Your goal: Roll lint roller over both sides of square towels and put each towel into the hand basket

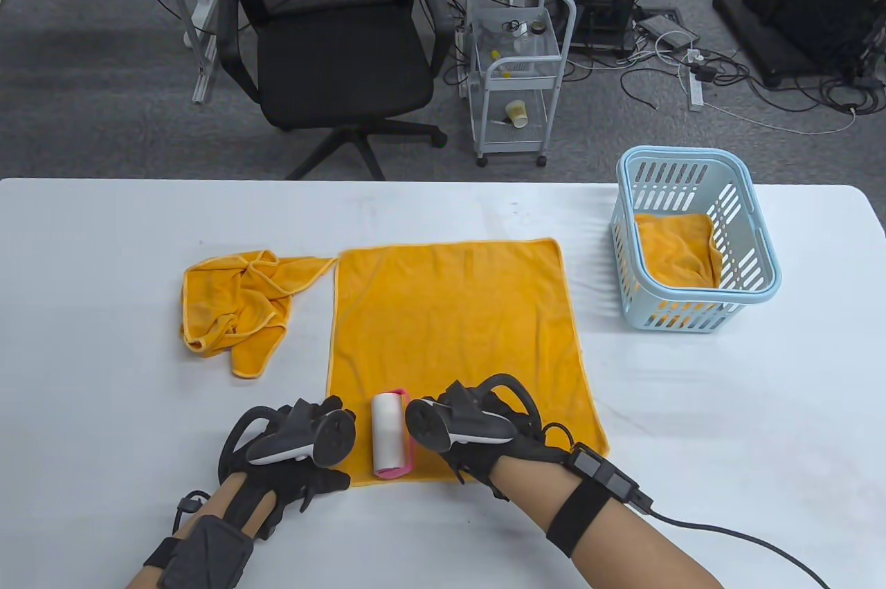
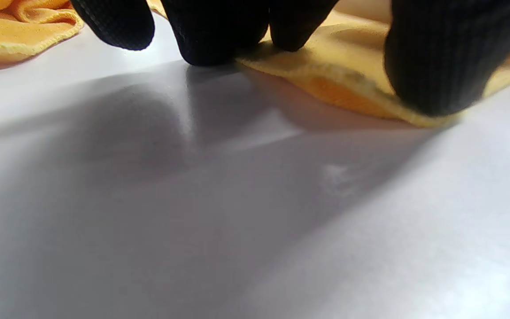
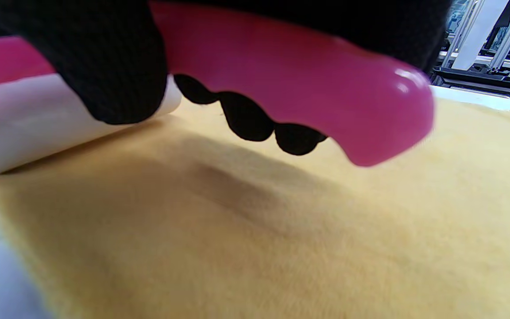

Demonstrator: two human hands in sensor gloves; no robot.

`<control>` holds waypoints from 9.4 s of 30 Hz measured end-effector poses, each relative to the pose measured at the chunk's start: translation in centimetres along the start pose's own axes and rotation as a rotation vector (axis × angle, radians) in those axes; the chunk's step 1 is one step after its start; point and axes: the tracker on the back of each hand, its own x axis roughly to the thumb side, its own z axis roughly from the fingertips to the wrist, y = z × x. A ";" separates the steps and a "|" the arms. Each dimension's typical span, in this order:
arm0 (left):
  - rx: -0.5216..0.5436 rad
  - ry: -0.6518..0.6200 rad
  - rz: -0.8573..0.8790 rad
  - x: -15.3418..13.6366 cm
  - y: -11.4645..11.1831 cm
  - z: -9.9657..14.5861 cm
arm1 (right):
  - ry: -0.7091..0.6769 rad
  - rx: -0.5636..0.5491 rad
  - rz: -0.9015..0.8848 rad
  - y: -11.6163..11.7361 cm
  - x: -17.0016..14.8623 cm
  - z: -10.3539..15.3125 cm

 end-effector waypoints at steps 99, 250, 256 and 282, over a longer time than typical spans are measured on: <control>0.004 -0.010 -0.008 0.1 -0.1 0.0 | 0.454 0.012 -0.038 -2.7 -11.9 -10.2; 0.058 -0.089 -0.245 2.4 0.4 1.4 | 0.137 0.188 0.188 5.7 -13.2 11.3; 0.086 -0.128 -0.185 2.0 0.8 1.6 | 0.147 0.220 0.028 5.0 -14.7 11.8; 0.805 -0.230 0.219 -2.8 27.8 23.4 | 0.062 -0.602 -0.633 -23.2 -24.3 28.3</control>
